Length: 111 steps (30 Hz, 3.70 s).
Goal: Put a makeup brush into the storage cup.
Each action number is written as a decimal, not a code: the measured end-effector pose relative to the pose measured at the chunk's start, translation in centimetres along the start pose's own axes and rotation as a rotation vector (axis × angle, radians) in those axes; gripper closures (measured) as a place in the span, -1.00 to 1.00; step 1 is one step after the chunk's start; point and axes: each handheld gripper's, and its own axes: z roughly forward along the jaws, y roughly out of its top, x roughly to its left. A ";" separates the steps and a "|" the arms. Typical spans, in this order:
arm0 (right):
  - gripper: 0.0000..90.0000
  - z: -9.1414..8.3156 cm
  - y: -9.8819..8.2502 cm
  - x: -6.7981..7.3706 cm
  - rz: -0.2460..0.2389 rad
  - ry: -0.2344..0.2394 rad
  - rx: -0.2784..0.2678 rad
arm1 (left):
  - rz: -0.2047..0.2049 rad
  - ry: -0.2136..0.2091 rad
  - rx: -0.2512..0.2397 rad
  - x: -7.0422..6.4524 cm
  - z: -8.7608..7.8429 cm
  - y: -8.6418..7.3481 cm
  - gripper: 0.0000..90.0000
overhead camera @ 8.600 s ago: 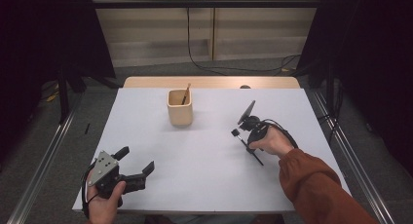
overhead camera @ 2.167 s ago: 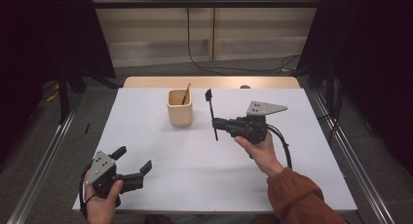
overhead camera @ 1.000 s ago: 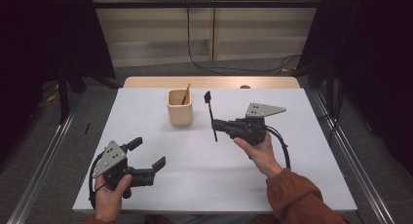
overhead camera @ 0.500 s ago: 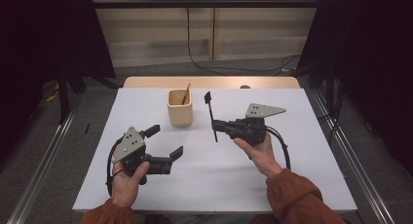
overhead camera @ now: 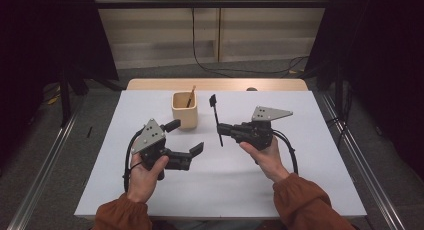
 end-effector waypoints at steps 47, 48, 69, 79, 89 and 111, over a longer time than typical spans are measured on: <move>0.92 -0.1 -0.3 -0.3 0.005 -0.010 -0.001 | -0.031 -0.047 -0.008 0.6 7.0 2.2 0.19; 0.92 -0.2 -0.3 -0.3 0.006 -0.011 -0.002 | -0.032 -0.052 -0.007 0.6 7.1 2.2 0.24; 0.92 -0.1 -0.4 -0.4 0.016 -0.023 -0.005 | -0.096 -0.060 0.003 0.6 7.4 2.1 0.86; 0.91 -0.2 -0.3 -0.4 0.015 -0.024 -0.014 | -0.096 -0.085 0.006 0.4 7.7 2.4 0.90; 0.78 -0.2 -0.3 -0.4 0.002 -0.017 -0.012 | -0.088 -0.090 0.012 0.3 7.7 2.4 0.91; -0.87 0.1 -0.3 -0.6 0.026 -0.120 -0.016 | -0.082 -0.075 0.010 0.7 7.6 2.8 0.90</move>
